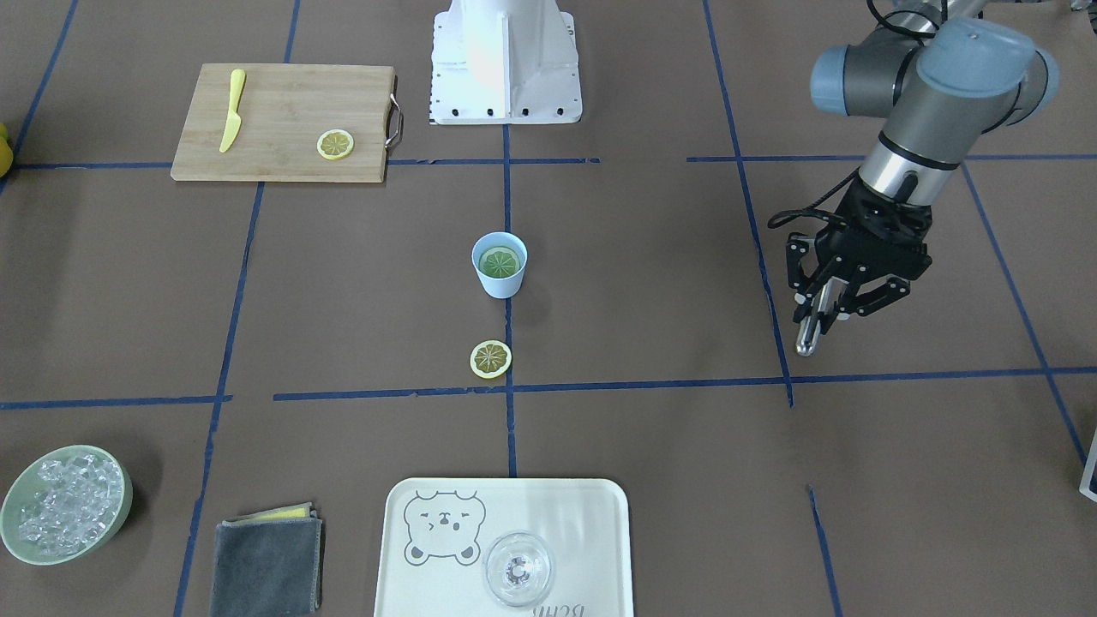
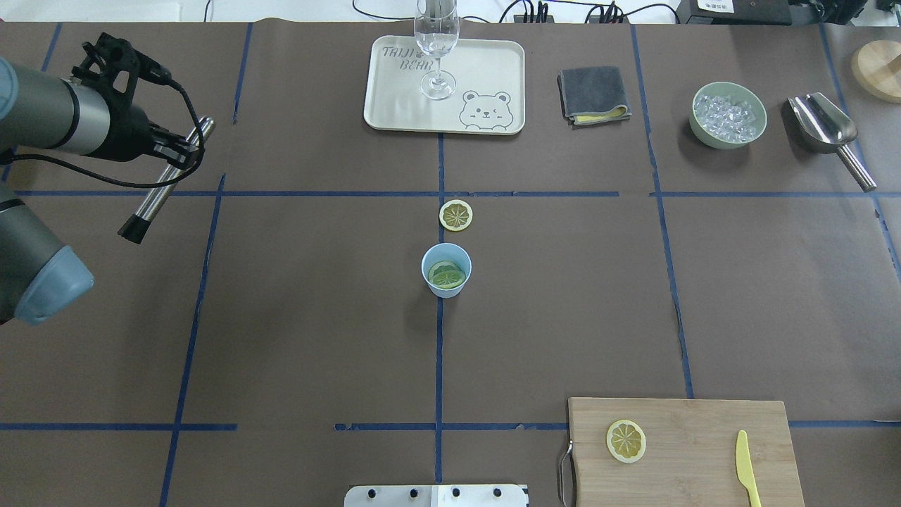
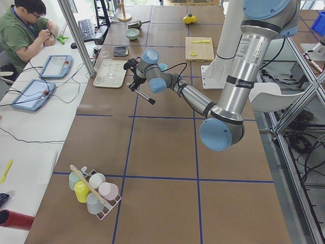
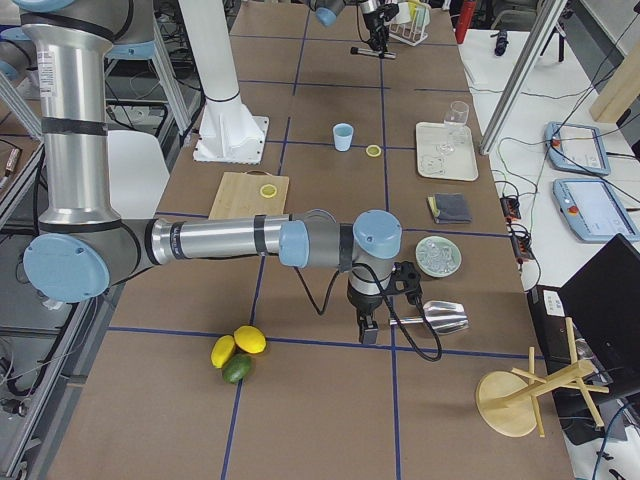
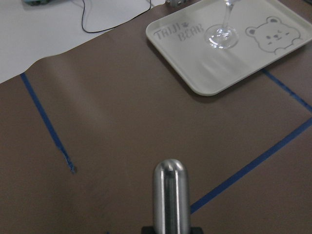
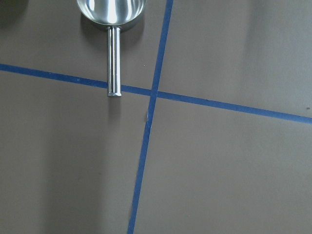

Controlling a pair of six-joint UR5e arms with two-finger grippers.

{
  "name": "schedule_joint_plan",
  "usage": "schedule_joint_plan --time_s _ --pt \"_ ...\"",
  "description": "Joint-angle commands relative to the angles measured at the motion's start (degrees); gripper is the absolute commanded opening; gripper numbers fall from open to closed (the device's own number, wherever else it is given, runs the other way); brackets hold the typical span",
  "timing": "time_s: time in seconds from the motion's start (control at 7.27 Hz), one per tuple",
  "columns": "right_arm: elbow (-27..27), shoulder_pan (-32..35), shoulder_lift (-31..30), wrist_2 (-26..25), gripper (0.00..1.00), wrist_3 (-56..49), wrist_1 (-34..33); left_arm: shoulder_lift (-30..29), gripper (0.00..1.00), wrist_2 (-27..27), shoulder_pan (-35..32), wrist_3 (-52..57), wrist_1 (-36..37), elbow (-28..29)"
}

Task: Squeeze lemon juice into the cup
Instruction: 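Carry the muddler back to its spot and lower it to the table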

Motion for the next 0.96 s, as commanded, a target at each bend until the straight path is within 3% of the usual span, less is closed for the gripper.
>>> schedule_joint_plan --time_s 0.0,0.28,0.83 --pt "0.1 0.0 0.0 0.0 1.0 0.0 0.1 2.4 0.0 0.2 0.2 -15.0 0.5 1.8" --pt "0.2 0.0 0.1 0.0 1.0 0.0 0.1 2.5 0.0 3.7 0.4 -21.4 0.5 4.9" --pt "0.2 0.0 0.5 -0.1 1.0 -0.1 0.1 2.5 0.0 3.7 2.8 -21.6 0.4 8.8"
